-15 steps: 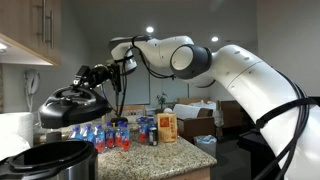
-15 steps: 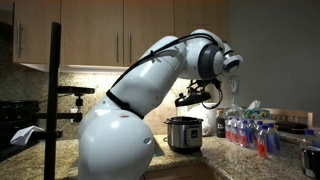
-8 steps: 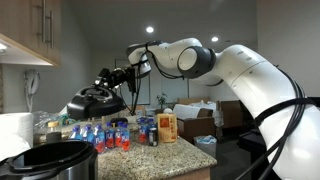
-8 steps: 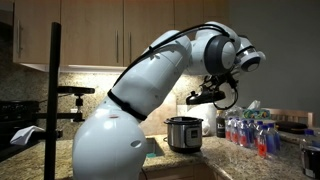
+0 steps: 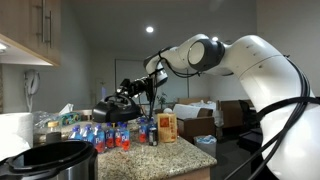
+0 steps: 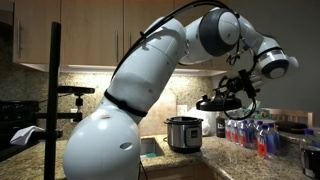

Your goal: Take the lid off the rice cooker and place it on the counter top

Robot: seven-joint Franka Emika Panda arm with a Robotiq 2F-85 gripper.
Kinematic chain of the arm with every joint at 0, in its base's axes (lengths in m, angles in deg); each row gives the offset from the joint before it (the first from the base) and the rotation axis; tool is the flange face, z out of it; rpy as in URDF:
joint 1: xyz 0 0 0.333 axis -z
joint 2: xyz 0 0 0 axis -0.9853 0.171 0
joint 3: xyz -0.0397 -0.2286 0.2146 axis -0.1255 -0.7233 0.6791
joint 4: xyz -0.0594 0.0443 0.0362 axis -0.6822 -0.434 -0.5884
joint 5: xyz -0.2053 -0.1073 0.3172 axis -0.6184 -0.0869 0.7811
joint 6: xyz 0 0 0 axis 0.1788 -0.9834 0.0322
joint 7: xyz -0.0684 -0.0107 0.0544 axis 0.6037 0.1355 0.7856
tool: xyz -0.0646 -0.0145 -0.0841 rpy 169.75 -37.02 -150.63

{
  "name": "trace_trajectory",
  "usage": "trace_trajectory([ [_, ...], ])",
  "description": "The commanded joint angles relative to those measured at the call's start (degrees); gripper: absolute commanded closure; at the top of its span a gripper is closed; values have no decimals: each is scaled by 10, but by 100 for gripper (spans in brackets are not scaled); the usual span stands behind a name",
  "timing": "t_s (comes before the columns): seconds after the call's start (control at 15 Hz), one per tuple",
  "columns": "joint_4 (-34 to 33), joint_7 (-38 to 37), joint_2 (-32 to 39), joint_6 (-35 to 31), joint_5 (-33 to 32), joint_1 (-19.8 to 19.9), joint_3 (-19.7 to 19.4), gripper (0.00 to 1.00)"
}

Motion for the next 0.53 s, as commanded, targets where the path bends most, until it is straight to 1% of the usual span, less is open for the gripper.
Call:
trace_trajectory([
  [0.0, 136, 62, -76, -12, 49, -4, -51, 95],
  [0.27, 243, 103, -121, -21, 72, -20, -92, 95],
  [0.47, 290, 110, -139, -30, 100, -35, -110, 95],
])
